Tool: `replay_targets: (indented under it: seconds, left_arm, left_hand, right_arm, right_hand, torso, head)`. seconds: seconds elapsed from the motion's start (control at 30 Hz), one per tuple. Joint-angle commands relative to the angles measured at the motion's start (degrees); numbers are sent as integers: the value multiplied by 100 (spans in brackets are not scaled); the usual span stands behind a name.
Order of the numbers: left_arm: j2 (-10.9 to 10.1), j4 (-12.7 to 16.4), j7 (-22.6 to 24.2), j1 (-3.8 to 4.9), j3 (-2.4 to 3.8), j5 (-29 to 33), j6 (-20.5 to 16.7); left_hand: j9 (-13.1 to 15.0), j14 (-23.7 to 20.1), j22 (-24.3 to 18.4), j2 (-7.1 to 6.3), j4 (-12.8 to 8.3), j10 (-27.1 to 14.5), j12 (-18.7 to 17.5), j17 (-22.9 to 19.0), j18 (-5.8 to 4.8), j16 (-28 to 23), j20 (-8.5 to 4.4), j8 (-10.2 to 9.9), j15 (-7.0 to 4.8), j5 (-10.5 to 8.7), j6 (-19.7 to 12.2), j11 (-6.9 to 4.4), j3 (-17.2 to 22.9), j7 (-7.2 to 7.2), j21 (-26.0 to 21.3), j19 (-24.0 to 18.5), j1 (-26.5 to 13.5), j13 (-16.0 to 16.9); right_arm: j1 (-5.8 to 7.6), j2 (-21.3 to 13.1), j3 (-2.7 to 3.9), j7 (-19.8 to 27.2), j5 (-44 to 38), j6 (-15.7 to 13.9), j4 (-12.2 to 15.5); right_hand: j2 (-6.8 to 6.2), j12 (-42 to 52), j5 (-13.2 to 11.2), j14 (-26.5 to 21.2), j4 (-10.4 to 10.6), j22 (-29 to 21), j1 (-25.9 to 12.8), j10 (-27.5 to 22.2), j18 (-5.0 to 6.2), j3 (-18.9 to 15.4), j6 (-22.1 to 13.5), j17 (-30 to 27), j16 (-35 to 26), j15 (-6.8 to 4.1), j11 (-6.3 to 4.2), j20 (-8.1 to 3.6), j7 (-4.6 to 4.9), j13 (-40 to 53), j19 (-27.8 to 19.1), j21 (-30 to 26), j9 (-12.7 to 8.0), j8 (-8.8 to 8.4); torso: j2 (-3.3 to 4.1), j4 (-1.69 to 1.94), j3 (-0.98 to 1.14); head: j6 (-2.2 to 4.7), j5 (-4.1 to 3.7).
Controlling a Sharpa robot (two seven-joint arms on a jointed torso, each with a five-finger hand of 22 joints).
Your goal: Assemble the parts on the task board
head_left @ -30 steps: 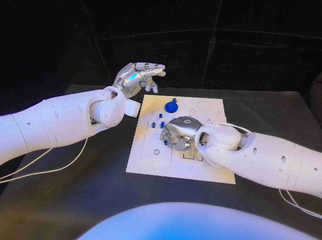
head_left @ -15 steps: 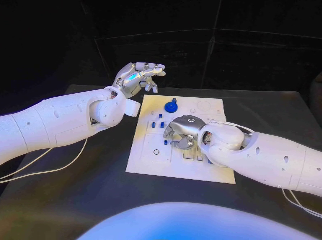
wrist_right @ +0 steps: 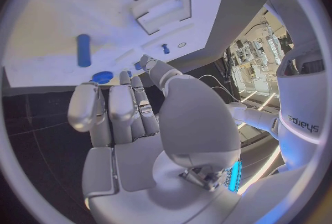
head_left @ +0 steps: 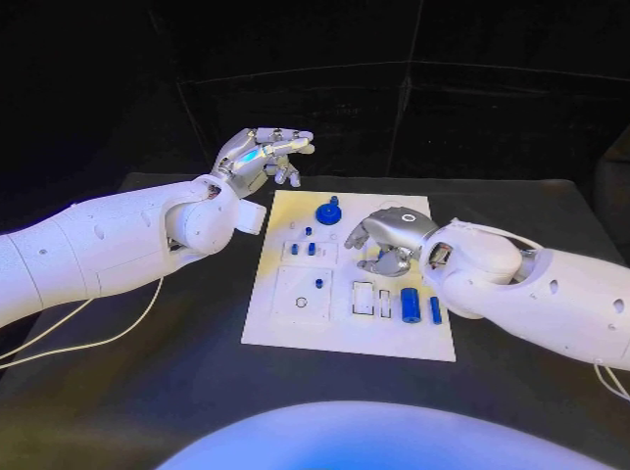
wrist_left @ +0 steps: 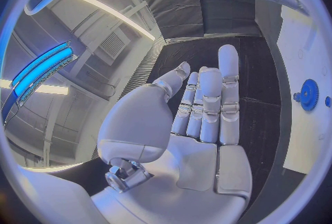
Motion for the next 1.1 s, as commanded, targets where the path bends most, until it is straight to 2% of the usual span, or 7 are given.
replay_targets:
  seconds: [0.03,0.17,0.23,0.33,0.57,0.87,1.1]
  left_arm:
    - [-7,12,10,8,3,16,85]
    - [-9,15,10,8,3,16,86]
    - [-4,13,10,8,3,16,90]
    - [6,9,8,8,3,16,97]
    - [17,-5,6,8,2,16,104]
    - [32,-25,3,8,2,16,110]
    - [47,-36,-2,8,1,16,116]
  left_hand:
    - [-6,-27,-7,3,-17,-39,24,-6,37,-25,-2,16,6,25,-15,-3,-13,35,-22,-26,42,0]
    - [-6,-27,-7,3,-17,-39,24,-6,37,-25,-2,16,6,25,-15,-3,-13,35,-22,-26,42,0]
    - [-6,-27,-7,3,-17,-39,24,-6,37,-25,-2,16,6,25,-15,-3,-13,35,-22,-26,42,0]
    - [-6,-27,-7,3,-17,-39,24,-6,37,-25,-2,16,6,25,-15,-3,-13,35,-22,-26,42,0]
    - [-6,-27,-7,3,-17,-39,24,-6,37,-25,-2,16,6,25,-15,-3,-13,35,-22,-26,42,0]
    - [-6,-27,-7,3,-17,-39,24,-6,37,-25,-2,16,6,25,-15,-3,-13,35,-22,-26,42,0]
    - [-6,-27,-7,3,-17,-39,24,-6,37,-25,-2,16,6,25,-15,-3,-13,35,-22,-26,42,0]
  right_arm:
    - [133,-194,25,-282,236,134,13]
    - [248,-406,45,-352,297,269,-59]
    - [272,-441,49,-357,309,303,-111]
    - [292,-449,52,-349,313,362,-184]
    - [304,-342,51,-244,321,685,-331]
    - [279,-119,44,-76,354,1114,-511]
    - [247,-10,39,-16,379,1320,-597]
  right_hand:
    - [-70,32,5,20,41,-114,-53,-155,100,-206,-41,-102,-89,32,8,1,-86,2,-103,-116,3,-2]
    - [-47,116,45,10,103,-317,4,-380,143,-629,-122,-186,-135,46,38,21,-156,7,-228,-307,0,-5]
    - [-11,151,43,6,116,-370,58,-454,155,-753,-145,-219,-152,56,47,25,-172,5,-256,-357,0,-7]
    - [27,187,46,4,120,-395,116,-504,158,-840,-158,-241,-161,61,52,30,-183,5,-264,-380,1,-5]
    - [99,273,66,2,117,-401,201,-503,157,-925,-165,-265,-169,58,46,31,-198,13,-250,-386,3,0]
    - [233,493,83,1,108,-370,304,-319,147,-1021,-117,-321,-194,17,-6,-2,-189,20,-188,-355,14,26]
    - [350,631,91,31,92,-290,374,-51,125,-986,-60,-267,-137,-32,-68,-44,-171,8,-105,-279,19,43]
  torso:
    - [5,-2,0]
    - [11,-4,4]
    - [11,-7,9]
    - [14,10,15]
    - [17,26,13]
    - [16,5,13]
    - [16,16,12]
  head:
    - [46,-31]
    - [91,-61]
    - [102,-69]
    - [114,-92]
    - [114,-104]
    - [95,-87]
    - [75,-91]
